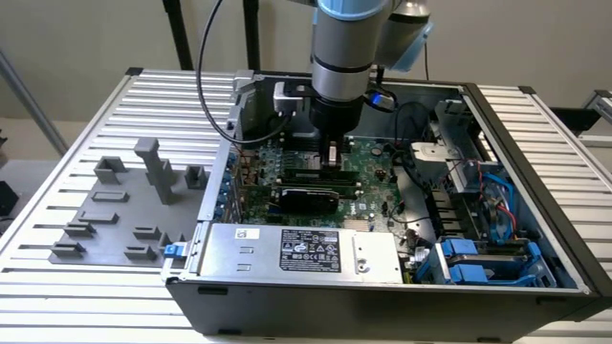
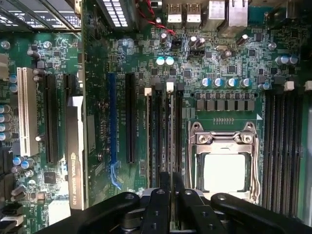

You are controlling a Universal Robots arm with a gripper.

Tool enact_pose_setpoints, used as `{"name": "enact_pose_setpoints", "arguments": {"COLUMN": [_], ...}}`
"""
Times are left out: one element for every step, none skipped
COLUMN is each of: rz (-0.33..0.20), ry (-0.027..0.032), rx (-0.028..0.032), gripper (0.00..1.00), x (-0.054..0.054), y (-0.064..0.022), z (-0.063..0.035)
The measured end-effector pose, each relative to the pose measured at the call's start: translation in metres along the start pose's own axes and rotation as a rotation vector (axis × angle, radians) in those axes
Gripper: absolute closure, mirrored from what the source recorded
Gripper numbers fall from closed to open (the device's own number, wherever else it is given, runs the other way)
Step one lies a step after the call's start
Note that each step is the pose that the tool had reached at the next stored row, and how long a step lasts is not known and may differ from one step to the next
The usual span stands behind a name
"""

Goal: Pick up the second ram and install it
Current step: 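Insert the second ram into the second slot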

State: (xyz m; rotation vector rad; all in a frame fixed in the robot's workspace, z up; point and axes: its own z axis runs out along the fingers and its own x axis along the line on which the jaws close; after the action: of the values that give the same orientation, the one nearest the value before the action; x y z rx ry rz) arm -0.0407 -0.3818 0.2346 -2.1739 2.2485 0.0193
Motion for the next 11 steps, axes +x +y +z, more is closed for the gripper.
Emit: {"name": "enact_pose_setpoints", "arguments": {"rz": [0.0, 0.0, 0.0, 0.0, 0.0, 0.0, 0.0, 0.0, 0.0, -0.001, -0.002], "ry": [-0.0001, -0.0001, -0.0001, 0.0, 0.0001, 0.0004, 0.0004, 0.0002, 0.0001, 0.0, -0.0001], "rx": [-0.0001, -0.0003, -0.0007, -0.0012, -0.002, -0.003, -0.0035, -0.0036, -0.0037, -0.0036, -0.0036], "gripper": [1.0, 1.0, 1.0, 1.0, 1.0, 1.0, 1.0, 1.0, 1.0, 1.0, 1.0], "x": [0.0, 0.0, 0.0001, 0.0001, 0.0001, 0.0001, 0.0001, 0.0001, 0.0, 0.0, -0.0001], "y": [0.0, 0.0, 0.0, 0.0, 0.0, 0.0, 0.0, 0.0, 0.0, 0.0, 0.0], "z": [0.0013, 0.0025, 0.0033, 0.0039, 0.0041, 0.0042, 0.0042, 0.0043, 0.0043, 0.0044, 0.0044]}}
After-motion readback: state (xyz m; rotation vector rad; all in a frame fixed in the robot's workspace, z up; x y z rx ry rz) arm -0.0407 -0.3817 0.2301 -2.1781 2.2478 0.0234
